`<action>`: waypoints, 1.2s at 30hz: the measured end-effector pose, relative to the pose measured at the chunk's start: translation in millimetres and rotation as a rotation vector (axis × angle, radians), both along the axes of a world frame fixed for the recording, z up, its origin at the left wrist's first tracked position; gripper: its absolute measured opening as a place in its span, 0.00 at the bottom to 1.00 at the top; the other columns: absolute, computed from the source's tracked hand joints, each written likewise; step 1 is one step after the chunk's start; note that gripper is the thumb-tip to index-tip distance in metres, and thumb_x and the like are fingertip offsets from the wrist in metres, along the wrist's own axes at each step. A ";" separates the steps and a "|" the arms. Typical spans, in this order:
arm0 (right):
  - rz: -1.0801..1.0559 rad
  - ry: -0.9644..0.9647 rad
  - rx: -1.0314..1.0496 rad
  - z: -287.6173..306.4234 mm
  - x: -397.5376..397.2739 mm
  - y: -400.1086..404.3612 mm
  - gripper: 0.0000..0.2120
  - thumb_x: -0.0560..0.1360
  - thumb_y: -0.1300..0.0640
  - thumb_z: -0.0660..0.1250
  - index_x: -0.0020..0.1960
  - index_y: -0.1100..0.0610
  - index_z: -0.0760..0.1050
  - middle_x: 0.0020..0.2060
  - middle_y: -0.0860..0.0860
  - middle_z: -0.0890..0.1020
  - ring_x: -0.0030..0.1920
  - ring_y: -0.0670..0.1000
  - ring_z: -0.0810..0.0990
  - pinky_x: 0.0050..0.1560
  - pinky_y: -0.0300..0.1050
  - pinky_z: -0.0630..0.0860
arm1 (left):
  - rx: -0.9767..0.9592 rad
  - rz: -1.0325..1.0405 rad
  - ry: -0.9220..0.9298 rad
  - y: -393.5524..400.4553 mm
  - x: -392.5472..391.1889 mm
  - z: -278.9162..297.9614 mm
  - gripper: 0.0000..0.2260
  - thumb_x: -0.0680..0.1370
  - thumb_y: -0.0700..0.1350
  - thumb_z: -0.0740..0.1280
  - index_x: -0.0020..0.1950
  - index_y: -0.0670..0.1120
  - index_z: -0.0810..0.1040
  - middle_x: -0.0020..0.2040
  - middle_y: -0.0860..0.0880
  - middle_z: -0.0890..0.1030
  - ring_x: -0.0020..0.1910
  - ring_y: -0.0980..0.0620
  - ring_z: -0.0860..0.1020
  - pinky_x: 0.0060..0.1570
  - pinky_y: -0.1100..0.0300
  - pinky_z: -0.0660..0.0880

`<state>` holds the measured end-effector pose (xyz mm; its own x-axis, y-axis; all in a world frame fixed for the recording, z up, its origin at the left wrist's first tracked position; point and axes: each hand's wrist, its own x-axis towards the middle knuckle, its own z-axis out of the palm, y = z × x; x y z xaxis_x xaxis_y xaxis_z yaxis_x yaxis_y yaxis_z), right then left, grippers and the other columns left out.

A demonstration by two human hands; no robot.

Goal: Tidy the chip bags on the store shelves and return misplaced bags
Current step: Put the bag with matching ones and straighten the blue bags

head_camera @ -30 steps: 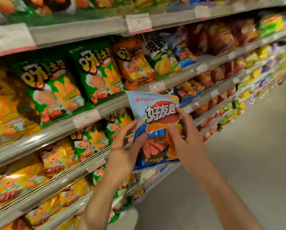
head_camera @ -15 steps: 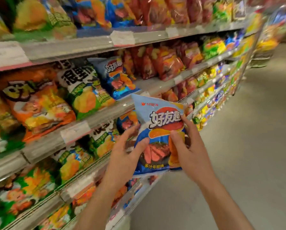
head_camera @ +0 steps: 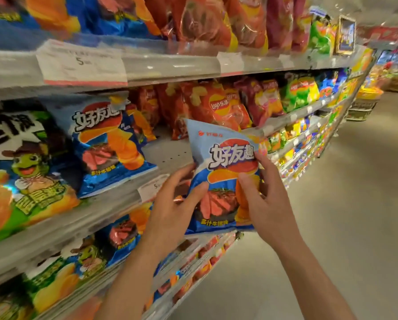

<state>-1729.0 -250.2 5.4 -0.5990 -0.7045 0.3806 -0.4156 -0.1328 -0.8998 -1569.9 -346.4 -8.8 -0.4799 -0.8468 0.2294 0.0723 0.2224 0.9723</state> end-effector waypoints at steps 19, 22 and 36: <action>0.622 0.154 -0.153 35.6 -62.0 -236.2 0.25 0.82 0.51 0.64 0.78 0.51 0.64 0.65 0.43 0.76 0.64 0.39 0.74 0.58 0.23 0.67 | -0.226 0.793 -0.289 -95.9 -46.6 41.9 0.22 0.83 0.56 0.64 0.76 0.55 0.70 0.62 0.60 0.83 0.62 0.60 0.80 0.66 0.52 0.77; 0.595 0.152 -0.165 30.4 -63.0 -253.5 0.26 0.82 0.50 0.64 0.78 0.50 0.63 0.68 0.47 0.76 0.66 0.46 0.76 0.65 0.42 0.73 | -0.330 0.909 -0.488 -105.0 -45.5 36.2 0.23 0.82 0.55 0.64 0.77 0.54 0.69 0.66 0.52 0.80 0.61 0.55 0.80 0.61 0.52 0.79; 0.416 0.973 -0.179 6.6 -36.4 -266.3 0.31 0.81 0.39 0.54 0.79 0.56 0.64 0.79 0.59 0.63 0.80 0.62 0.58 0.77 0.68 0.54 | -0.663 1.121 -1.290 -136.8 15.6 7.4 0.28 0.85 0.58 0.50 0.84 0.49 0.55 0.84 0.42 0.50 0.84 0.42 0.48 0.80 0.38 0.48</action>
<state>-1765.4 -516.5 12.1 0.2919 -0.6696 0.6829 -0.8350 -0.5266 -0.1595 -1554.3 -483.3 -1.4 0.0548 -0.7898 0.6109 -0.9985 -0.0406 0.0370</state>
